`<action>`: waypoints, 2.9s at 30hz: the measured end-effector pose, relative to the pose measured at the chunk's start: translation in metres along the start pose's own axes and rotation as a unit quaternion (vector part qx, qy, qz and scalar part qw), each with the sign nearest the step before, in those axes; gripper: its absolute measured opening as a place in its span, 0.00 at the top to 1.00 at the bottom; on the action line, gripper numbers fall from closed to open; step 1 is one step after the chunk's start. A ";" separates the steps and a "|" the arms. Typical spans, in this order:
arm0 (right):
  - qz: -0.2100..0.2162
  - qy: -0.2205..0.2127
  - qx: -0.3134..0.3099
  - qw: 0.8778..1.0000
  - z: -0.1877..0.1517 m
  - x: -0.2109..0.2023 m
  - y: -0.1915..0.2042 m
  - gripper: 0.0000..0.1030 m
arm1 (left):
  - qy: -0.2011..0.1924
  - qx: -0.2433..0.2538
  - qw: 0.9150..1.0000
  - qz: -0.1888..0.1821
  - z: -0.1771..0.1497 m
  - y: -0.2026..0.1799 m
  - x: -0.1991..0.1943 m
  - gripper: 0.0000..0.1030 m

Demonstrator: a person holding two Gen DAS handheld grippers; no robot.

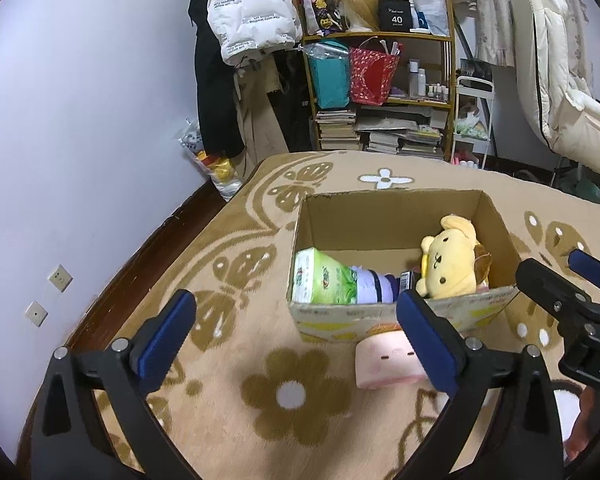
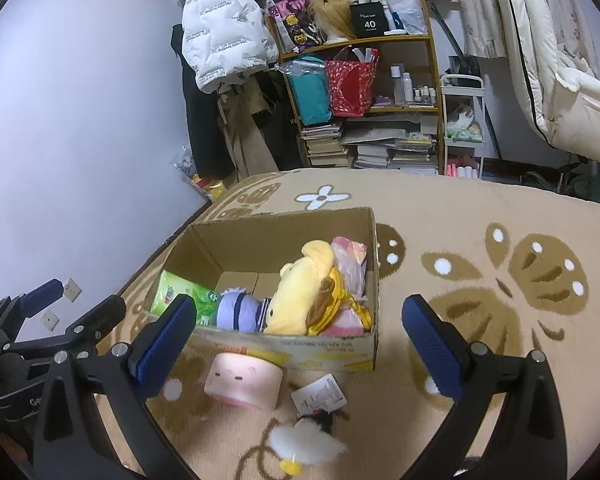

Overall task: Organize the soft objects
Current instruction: 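Move the left tool to the pink marshmallow plush while the right tool reaches the white penguin plush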

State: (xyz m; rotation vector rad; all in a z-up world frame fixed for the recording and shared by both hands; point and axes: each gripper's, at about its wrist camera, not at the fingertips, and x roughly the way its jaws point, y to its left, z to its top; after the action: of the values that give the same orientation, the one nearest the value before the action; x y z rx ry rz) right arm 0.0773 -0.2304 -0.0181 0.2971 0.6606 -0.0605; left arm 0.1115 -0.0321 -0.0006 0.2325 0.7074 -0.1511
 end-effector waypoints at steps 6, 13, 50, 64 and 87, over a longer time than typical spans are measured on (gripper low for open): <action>-0.001 0.011 0.004 1.000 -0.012 -0.004 -0.002 0.00 | 0.012 0.000 1.000 0.000 -0.009 0.002 -0.003 0.03; -0.009 0.029 0.001 1.000 -0.025 -0.005 -0.001 0.00 | 0.024 0.003 1.000 0.003 -0.016 0.002 -0.002 0.03; -0.040 0.142 -0.017 0.989 -0.066 0.044 -0.002 0.00 | 0.105 0.020 0.994 -0.017 -0.038 -0.016 0.041 0.02; -0.034 0.213 -0.020 0.976 -0.085 0.075 0.000 0.12 | 0.122 0.036 0.991 -0.028 -0.041 -0.029 0.058 0.02; -0.011 0.263 0.006 0.965 -0.091 0.103 -0.016 0.66 | 0.173 0.005 0.980 -0.101 -0.048 -0.043 0.093 0.03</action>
State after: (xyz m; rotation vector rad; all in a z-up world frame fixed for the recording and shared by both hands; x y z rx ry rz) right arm 0.1015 -0.2155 -0.1536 0.3194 1.1930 -0.0047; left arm 0.1420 -0.0662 -0.1044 0.1972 1.0766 -0.3134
